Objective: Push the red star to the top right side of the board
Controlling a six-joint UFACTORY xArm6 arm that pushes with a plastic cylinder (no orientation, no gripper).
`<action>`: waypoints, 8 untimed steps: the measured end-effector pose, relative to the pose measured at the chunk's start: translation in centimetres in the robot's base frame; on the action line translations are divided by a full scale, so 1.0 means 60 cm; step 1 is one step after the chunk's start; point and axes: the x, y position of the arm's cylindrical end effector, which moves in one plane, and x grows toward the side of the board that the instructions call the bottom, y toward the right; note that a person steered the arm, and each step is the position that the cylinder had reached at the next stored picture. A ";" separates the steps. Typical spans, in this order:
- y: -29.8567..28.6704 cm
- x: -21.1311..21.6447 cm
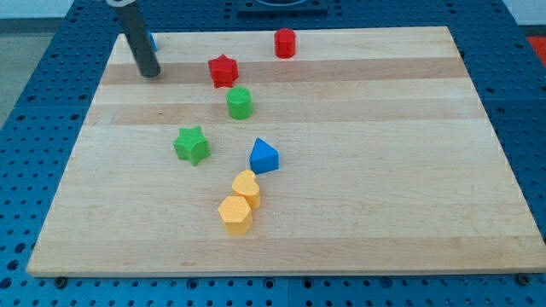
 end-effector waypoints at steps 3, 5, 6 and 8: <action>0.366 0.072; 0.314 0.037; 0.439 0.011; 0.468 -0.007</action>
